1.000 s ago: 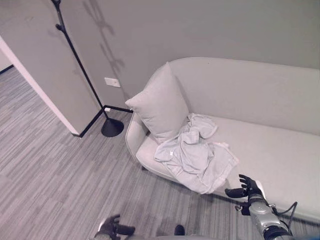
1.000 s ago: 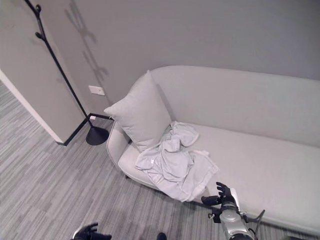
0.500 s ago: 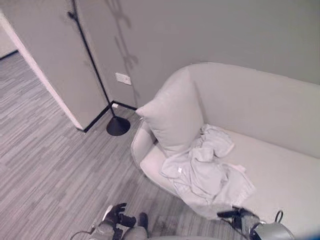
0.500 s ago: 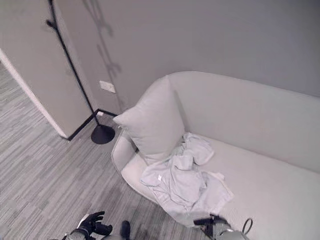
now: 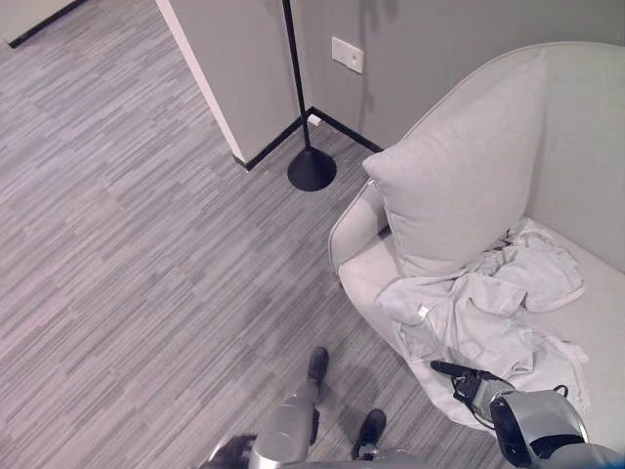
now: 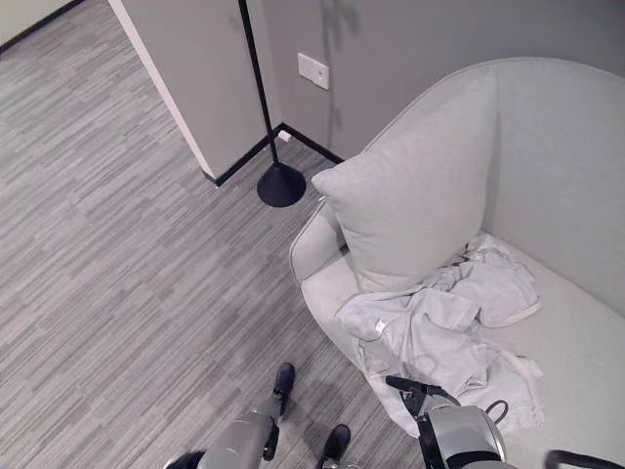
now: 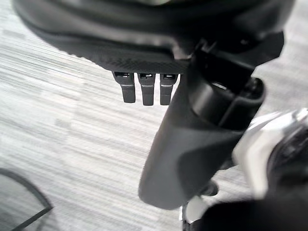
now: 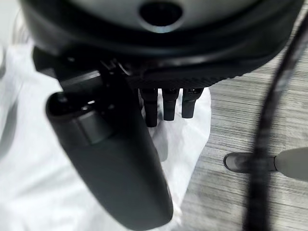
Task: Hang the clothes on the sofa on the clothes rack.
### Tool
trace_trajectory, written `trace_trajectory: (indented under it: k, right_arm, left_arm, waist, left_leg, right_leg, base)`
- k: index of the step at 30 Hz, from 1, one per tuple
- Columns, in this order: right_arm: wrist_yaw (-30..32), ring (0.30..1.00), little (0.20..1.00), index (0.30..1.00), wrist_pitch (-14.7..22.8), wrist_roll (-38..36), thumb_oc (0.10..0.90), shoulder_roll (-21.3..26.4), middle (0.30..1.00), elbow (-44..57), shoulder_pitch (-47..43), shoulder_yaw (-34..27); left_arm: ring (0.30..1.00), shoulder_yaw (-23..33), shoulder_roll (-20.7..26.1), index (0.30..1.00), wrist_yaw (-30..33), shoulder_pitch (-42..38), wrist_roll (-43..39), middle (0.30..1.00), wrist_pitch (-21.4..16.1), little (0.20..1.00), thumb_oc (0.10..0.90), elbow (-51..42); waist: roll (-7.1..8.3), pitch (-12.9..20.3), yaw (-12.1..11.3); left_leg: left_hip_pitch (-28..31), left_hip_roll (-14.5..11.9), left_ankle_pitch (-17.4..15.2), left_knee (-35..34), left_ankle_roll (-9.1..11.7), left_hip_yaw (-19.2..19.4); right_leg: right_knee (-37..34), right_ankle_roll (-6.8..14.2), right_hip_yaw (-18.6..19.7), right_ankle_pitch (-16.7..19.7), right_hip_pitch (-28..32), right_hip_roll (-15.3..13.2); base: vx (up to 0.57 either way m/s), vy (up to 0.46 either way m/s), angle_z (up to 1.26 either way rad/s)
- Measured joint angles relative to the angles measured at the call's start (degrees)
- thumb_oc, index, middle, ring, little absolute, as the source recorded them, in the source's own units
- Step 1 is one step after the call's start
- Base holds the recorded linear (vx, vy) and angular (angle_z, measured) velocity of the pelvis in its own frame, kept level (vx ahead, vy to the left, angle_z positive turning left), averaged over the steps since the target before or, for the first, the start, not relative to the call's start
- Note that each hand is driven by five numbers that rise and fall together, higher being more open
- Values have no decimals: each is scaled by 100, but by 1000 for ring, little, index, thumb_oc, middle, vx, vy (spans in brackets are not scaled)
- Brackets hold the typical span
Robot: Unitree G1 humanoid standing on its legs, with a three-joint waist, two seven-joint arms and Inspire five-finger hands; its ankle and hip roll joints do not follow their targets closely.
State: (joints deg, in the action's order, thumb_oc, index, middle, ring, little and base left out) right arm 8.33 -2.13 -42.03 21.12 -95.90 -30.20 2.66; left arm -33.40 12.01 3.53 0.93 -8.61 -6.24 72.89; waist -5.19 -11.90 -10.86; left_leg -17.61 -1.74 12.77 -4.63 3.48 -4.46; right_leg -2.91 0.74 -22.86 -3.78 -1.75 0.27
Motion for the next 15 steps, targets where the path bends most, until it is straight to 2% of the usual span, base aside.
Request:
trace_trajectory:
  k: [1, 3, 4, 5, 6, 10, 12, 14, 15]
  right_arm:
    - [79, 900, 900, 900, -4, -160, 800, -43, 900, -14, -2, -47]
    - [186, 900, 900, 900, -1, -394, 800, -73, 900, -23, -9, -98]
    - [233, 740, 740, 740, 0, -569, 693, -82, 740, -38, -71, -114]
    - [244, 455, 455, 455, 2, -709, 504, -85, 455, -70, -103, -107]
    - [215, 300, 300, 300, 12, -1075, 400, -87, 300, -94, -190, -98]
    - [209, 300, 300, 300, 23, -1864, 400, -39, 300, -205, -431, -76]
    - [193, 300, 300, 300, 68, -2449, 400, 28, 300, -44, -429, -392]
    - [90, 300, 300, 300, 271, -2857, 400, 40, 300, 155, -434, -482]
    - [87, 300, 300, 300, 359, -2953, 400, -6, 300, 221, -416, -484]
  left_arm:
    - [900, -21, 52, 900, 13, -67, 0, 900, 3, 900, 800, -1]
    - [900, -218, 102, 900, 119, -183, -10, 900, -11, 900, 800, -114]
    - [900, -319, 140, 900, 148, -289, -10, 900, -62, 900, 800, -184]
    - [900, -421, 174, 900, 171, -357, -4, 900, -108, 900, 800, -252]
    - [900, -501, 221, 900, 176, -475, 2, 900, -156, 900, 800, -326]
    - [900, -614, 247, 900, 171, -616, 3, 900, -185, 900, 800, -369]
    - [900, -587, 340, 900, 176, -501, -4, 900, -152, 900, 800, -711]
    - [900, -484, 270, 900, 142, -552, -9, 900, -181, 900, 800, -730]
    - [900, -422, 216, 900, 148, -556, -15, 900, -186, 900, 800, -688]
  waist:
    - [27, -17, 1]
    - [4, -32, -9]
    - [-19, -41, -16]
    - [-31, -34, -10]
    - [-46, -36, -22]
    - [-110, -71, -7]
    - [-151, -95, -15]
    - [-334, -220, -34]
    - [-368, -233, -17]
  left_leg:
    - [2, 31, 81, -45, -70, -25]
    - [-14, 63, 83, -45, -72, -70]
    - [-53, 64, 96, -45, -55, -101]
    - [-106, 60, 101, -37, -40, -135]
    - [-205, 50, 132, -37, 30, -194]
    - [-439, -19, 163, -30, 57, -181]
    - [-554, -47, 162, -29, 62, -124]
    - [-601, -52, 181, -24, 43, -56]
    - [-596, -42, 196, -26, 24, -54]
  right_leg:
    - [-2, 22, -10, -15, -9, -21]
    - [-16, 66, -48, -47, -9, -35]
    - [-22, 85, -79, -63, -30, -27]
    - [-17, 78, -104, -70, -75, -16]
    - [-6, 54, -152, -85, -155, 3]
    - [115, 32, -137, -93, -454, 38]
    - [203, -5, -65, -124, -683, 4]
    - [285, 7, 15, -98, -745, -4]
    - [289, 9, 31, -96, -746, -16]
  base:
    - [37, -22, 12]
    - [8, -14, 13]
    - [-3, -20, 13]
    - [-8, -16, 16]
    - [-17, -4, 12]
    - [-16, 12, -5]
    - [-13, 3, -21]
    - [0, -5, -20]
    - [1, -7, -5]
